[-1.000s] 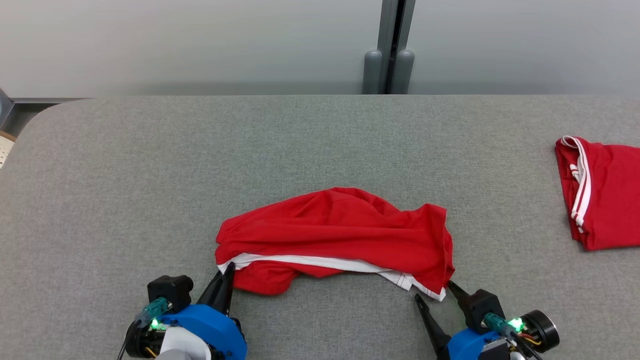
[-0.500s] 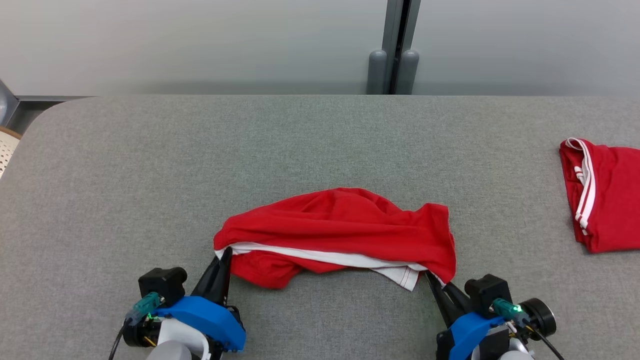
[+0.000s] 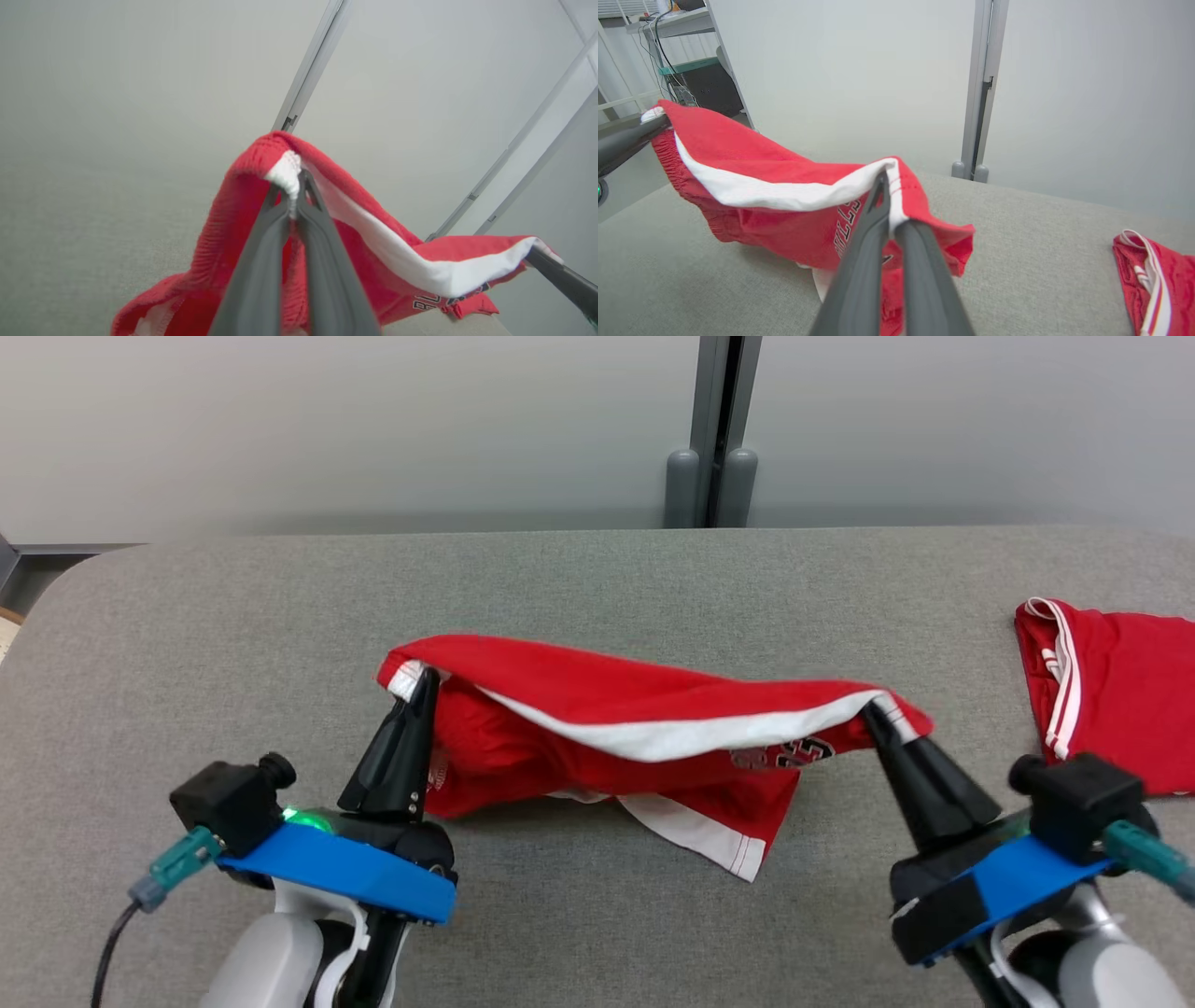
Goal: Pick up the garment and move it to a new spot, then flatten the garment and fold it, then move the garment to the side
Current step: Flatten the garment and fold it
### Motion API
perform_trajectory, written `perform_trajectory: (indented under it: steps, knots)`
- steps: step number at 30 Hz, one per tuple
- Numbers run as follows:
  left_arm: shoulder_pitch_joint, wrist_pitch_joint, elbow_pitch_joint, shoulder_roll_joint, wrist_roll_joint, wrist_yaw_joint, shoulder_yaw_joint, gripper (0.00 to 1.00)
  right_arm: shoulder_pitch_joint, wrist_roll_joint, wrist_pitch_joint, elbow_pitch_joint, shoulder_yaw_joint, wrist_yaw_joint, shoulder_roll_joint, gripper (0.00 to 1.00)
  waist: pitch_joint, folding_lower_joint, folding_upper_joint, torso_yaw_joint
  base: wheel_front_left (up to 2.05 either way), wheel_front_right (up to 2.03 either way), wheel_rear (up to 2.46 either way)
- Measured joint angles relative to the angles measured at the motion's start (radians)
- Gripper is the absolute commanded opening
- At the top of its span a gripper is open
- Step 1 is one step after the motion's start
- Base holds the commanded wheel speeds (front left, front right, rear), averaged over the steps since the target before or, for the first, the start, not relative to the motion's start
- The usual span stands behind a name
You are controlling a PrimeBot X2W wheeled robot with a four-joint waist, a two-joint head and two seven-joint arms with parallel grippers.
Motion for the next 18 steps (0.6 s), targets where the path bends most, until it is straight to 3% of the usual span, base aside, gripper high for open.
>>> perform_trajectory:
  steps: [3, 8, 14, 18]
  knots:
    - [-0.016, 0.074, -0.096, 0.029, -0.053, 0.0, 0.006, 0.0, -0.028, 0.041, 0.045, -0.09, -0.035, 0.0, -0.027, 0.0, 0.008, -0.0001, 0.0, -0.004, 0.0, 0.0, 0.0]
    - [-0.148, 0.235, -0.182, 0.092, -0.123, 0.0, 0.016, 0.0, -0.181, 0.066, 0.138, -0.137, -0.024, 0.0, -0.137, 0.0, 0.062, -0.0001, 0.0, -0.012, 0.0, 0.0, 0.0]
    - [-0.407, 0.369, -0.117, 0.142, -0.135, 0.005, 0.038, 0.0, -0.531, 0.057, 0.174, 0.006, 0.053, 0.0, -0.277, 0.0, 0.178, 0.0002, 0.0, -0.03, 0.0, 0.0, 0.0]
    - [-0.61, 0.366, -0.015, 0.142, -0.105, 0.01, 0.067, 0.0, -0.789, 0.05, 0.118, 0.139, 0.127, 0.0, -0.285, 0.0, 0.271, 0.0003, 0.0, -0.042, 0.0, 0.0, 0.0]
